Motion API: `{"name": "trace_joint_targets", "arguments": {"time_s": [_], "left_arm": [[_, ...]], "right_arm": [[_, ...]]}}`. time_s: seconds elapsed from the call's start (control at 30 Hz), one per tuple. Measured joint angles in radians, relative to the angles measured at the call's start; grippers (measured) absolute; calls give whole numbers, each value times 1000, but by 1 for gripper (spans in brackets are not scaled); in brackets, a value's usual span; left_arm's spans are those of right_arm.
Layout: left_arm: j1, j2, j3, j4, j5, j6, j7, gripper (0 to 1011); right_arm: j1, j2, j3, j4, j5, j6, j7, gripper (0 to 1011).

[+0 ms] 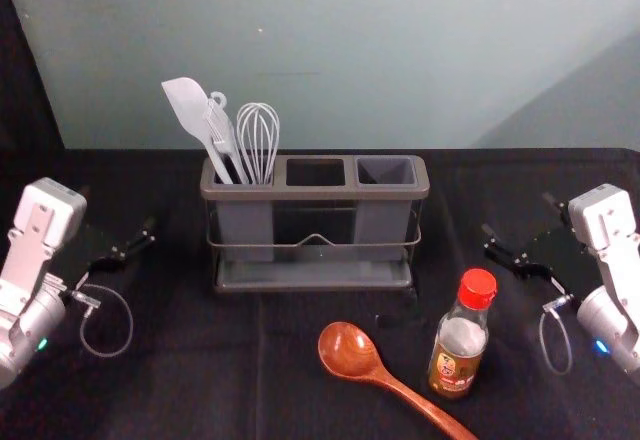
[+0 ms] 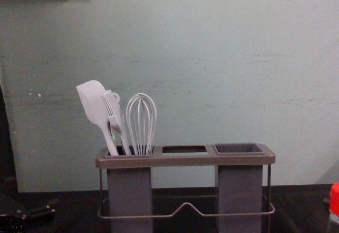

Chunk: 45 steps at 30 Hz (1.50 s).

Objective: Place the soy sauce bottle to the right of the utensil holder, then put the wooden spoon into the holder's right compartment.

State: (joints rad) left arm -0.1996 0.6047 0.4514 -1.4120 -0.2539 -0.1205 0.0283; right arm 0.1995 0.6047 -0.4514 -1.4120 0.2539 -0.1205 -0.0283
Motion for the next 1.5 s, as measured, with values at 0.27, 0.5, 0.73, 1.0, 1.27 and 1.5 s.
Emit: {"name": "trace_joint_targets", "arguments": {"time_s": [0.27, 0.5, 0.73, 1.0, 1.27, 1.5], "left_arm": [[0, 0, 0, 0, 0, 0, 0, 1012], [0, 0, 0, 0, 0, 0, 0, 1012], [0, 0, 0, 0, 0, 0, 0, 1011], [0, 0, 0, 0, 0, 0, 0, 1011], [0, 0, 0, 0, 0, 0, 0, 1012], [0, 0, 0, 0, 0, 0, 0, 1011]], "right_arm": [[0, 0, 0, 0, 0, 0, 0, 1004], [0, 0, 0, 0, 0, 0, 0, 1004], [0, 0, 0, 0, 0, 0, 0, 1004], [0, 0, 0, 0, 0, 0, 0, 1004], [0, 0, 0, 0, 0, 0, 0, 1004], [0, 0, 0, 0, 0, 0, 0, 1004]]}}
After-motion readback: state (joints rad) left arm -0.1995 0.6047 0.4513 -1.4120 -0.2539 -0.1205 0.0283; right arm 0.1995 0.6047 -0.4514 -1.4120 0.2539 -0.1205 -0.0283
